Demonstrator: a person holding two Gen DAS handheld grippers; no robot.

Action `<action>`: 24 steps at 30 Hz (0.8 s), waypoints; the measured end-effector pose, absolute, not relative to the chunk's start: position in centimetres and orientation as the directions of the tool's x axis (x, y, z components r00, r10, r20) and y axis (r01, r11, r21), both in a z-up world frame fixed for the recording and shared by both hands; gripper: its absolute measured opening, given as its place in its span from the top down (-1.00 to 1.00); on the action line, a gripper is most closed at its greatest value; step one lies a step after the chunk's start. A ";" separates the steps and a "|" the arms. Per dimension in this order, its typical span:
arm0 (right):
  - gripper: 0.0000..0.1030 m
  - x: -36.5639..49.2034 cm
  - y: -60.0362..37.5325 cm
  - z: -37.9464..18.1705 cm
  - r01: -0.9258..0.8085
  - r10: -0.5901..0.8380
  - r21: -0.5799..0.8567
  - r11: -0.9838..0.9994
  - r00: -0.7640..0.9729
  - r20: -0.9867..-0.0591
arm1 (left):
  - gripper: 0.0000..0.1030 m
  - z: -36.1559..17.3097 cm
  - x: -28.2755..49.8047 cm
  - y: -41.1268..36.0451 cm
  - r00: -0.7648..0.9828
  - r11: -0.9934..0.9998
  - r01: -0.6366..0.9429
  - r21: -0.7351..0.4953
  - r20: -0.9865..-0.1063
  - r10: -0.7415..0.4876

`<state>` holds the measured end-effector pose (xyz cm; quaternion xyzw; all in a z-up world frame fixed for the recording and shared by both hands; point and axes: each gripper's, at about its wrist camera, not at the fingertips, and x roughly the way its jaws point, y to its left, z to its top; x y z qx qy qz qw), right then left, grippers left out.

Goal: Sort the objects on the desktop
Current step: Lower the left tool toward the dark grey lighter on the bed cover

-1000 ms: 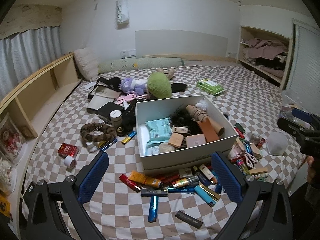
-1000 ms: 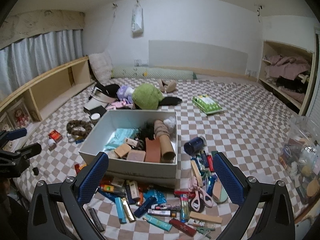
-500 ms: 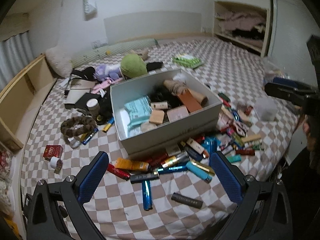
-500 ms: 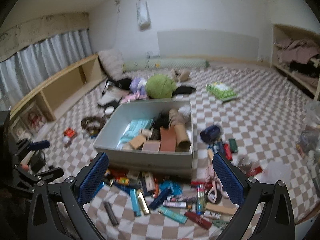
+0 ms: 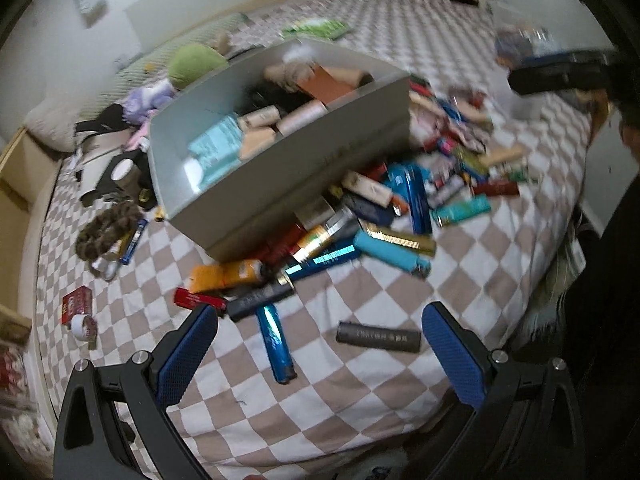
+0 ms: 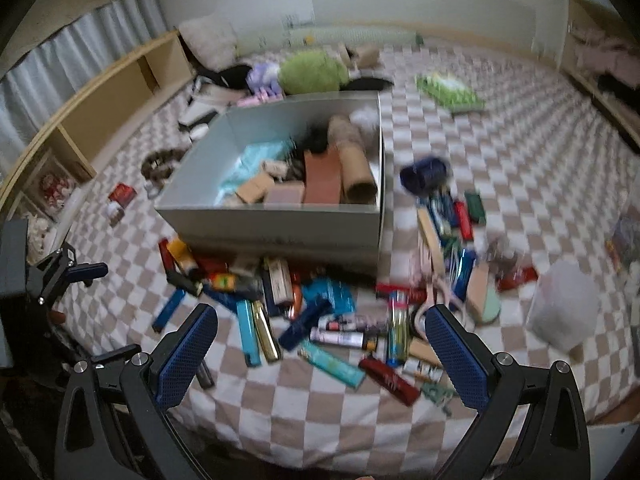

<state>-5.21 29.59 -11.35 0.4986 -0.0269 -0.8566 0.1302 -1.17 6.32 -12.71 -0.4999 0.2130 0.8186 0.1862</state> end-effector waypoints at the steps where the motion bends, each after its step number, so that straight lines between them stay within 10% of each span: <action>1: -1.00 -5.5 30.0 -11.9 0.179 -0.252 0.190 -0.965 -0.445 -0.859 | -1.00 -13.4 -1.1 6.5 -0.418 -0.830 -0.532 0.167 -0.904 0.086; 24: -1.00 -7.7 31.1 -24.9 -0.151 -0.417 0.405 -0.902 0.060 -0.907 | -1.00 -20.0 0.4 8.6 -0.219 -0.682 -0.726 0.086 -0.969 0.110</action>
